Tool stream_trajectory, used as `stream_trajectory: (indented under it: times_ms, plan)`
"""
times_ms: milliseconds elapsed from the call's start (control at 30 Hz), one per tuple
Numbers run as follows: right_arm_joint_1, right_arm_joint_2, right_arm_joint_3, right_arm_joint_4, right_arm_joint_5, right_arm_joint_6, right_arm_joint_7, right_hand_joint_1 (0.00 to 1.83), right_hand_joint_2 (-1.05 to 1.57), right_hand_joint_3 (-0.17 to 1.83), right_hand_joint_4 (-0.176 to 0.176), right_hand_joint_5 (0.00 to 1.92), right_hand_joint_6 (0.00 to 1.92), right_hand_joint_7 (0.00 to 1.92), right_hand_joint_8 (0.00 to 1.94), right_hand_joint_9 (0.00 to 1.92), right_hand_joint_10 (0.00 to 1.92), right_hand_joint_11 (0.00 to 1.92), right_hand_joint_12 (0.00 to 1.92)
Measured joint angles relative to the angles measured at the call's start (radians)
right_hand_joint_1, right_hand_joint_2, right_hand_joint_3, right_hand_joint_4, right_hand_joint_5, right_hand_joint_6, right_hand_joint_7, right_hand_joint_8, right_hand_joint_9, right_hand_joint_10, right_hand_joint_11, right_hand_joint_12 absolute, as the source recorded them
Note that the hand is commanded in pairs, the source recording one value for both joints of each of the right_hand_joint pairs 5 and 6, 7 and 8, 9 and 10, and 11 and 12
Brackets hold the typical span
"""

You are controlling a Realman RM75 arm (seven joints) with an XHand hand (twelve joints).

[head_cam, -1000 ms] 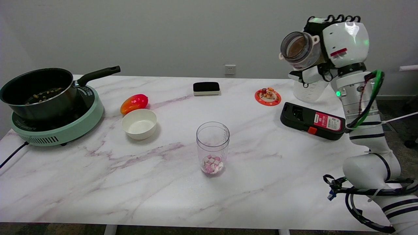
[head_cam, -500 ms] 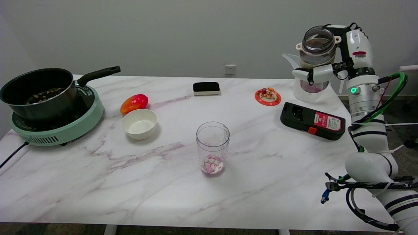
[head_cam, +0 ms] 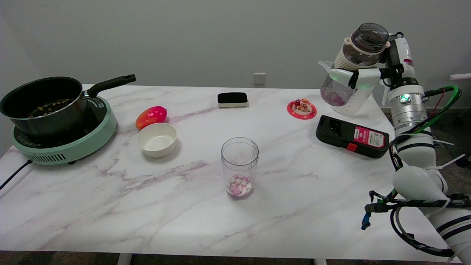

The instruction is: Place the bottle onto the table.

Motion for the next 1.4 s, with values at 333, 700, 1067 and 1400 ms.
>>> stream_trajectory:
  times_ms: [333,700,1067,1400]
  plan:
    - [0.051,0.063,-0.102,-0.078,0.067,-0.016,0.159,1.52,0.24,1.24,0.0,1.11,1.11,1.23,1.23,1.13,1.13,0.94,0.94]
    - [0.207,0.113,-0.318,-0.253,0.074,0.037,0.313,1.53,0.19,1.3,0.0,1.08,1.08,1.22,1.22,1.13,1.13,0.91,0.91]
    - [0.347,0.108,-0.485,-0.418,0.024,0.071,0.463,1.54,0.1,1.37,0.0,1.05,1.05,1.2,1.2,1.11,1.11,0.89,0.89]
    - [0.435,0.07,-0.58,-0.522,-0.055,0.074,0.544,1.54,0.06,1.41,0.0,1.03,1.03,1.19,1.19,1.1,1.1,0.88,0.88]
